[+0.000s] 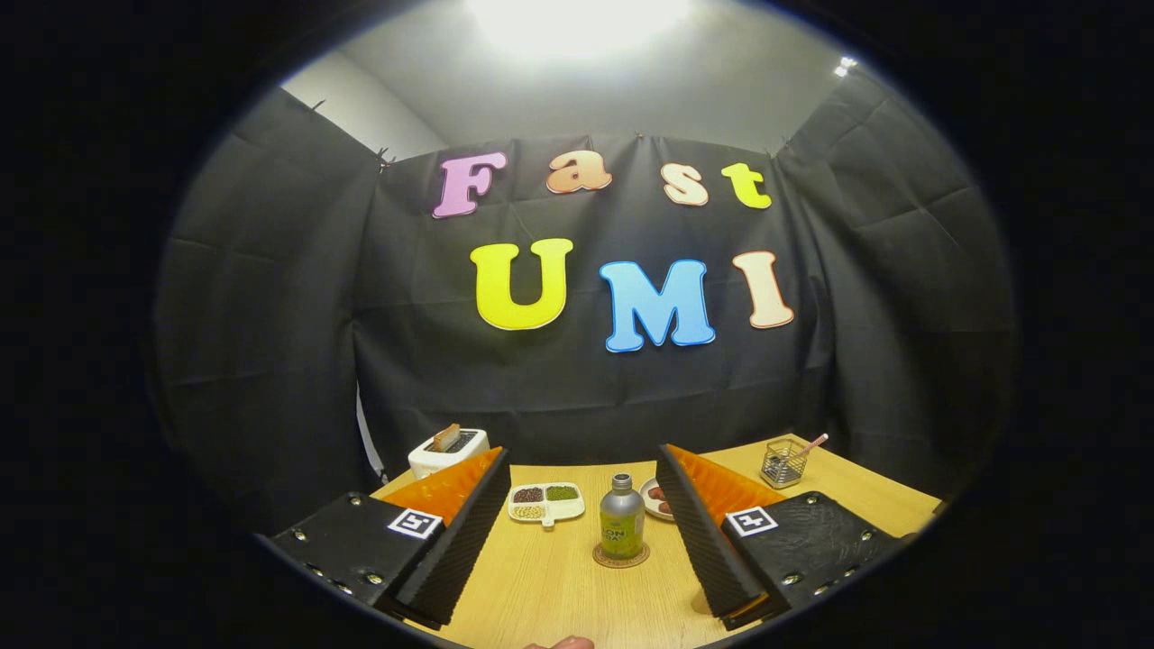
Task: Take the bottle from table, then pour the juice into the cup, finally place the bottle on the coaster
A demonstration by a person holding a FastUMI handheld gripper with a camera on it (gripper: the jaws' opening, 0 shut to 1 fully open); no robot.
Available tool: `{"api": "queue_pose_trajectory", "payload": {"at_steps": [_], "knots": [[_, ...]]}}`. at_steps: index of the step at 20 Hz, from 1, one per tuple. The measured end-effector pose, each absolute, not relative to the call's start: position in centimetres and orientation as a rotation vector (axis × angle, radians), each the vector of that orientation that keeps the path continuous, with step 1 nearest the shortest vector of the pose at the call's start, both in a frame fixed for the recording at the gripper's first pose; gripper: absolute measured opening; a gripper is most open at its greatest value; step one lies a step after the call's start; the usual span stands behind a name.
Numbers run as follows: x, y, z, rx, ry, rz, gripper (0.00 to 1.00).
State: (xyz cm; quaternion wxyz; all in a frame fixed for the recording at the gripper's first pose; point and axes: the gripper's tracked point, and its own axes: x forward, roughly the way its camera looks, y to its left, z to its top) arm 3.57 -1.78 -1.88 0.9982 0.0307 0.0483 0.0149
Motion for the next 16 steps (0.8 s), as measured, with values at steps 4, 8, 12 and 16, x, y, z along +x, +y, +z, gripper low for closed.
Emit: {"api": "queue_pose_trajectory", "payload": {"at_steps": [4, 8, 12, 16], "knots": [[3.88, -1.76, -1.55, 0.058, 0.086, 0.027, 0.99], [3.87, -1.88, -1.73, 0.06, 0.09, 0.022, 0.99], [3.9, -1.9, -1.45, 0.067, 0.081, 0.017, 0.99], [3.99, -2.07, -1.43, 0.07, 0.079, 0.011, 0.99]]}}
